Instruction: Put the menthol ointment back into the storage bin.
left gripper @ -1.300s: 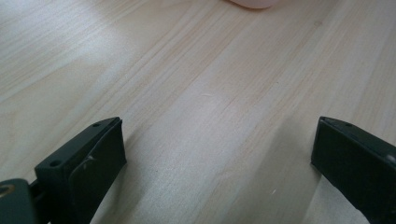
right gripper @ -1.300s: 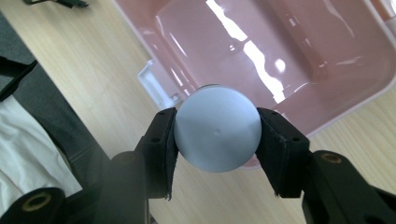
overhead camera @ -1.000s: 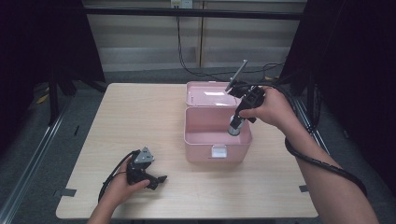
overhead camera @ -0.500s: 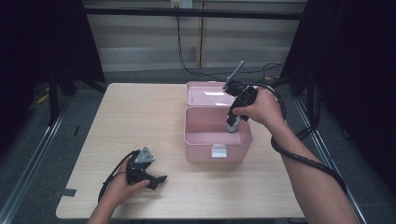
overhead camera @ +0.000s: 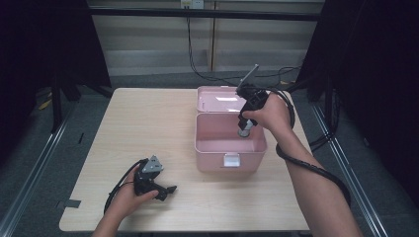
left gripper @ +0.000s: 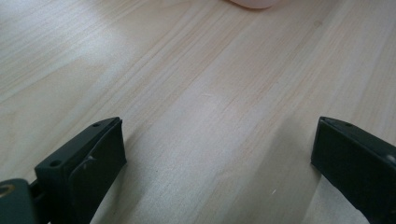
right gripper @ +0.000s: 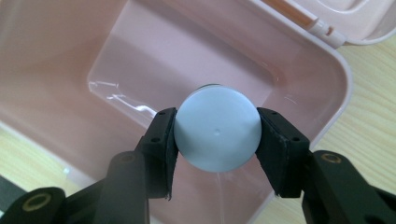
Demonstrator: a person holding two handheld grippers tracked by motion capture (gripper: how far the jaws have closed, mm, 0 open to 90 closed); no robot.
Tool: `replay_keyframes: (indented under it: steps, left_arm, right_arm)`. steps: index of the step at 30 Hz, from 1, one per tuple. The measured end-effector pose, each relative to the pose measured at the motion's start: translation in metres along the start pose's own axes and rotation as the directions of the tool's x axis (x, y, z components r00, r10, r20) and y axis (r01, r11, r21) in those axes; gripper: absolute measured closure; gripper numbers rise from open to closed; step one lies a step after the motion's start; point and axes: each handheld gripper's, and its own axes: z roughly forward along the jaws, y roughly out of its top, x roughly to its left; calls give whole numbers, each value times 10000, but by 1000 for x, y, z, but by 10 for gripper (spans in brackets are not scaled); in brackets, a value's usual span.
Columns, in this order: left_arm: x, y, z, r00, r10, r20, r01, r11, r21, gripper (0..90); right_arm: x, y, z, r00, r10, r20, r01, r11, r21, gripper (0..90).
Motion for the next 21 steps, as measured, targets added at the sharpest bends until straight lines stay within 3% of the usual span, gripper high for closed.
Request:
replay_keyframes:
  steps: [10,21]
  left_arm:
    - [0,0,0,10000,2,6,-2,10000,0,23]
    - [0,0,0,10000,-2,11,2,10000,0,24]
  right_arm:
    - [-12,3,20,9959,898,-59,-898,9959,68,506]
    - [-12,9,33,9916,1287,157,-1289,9916,76,506]
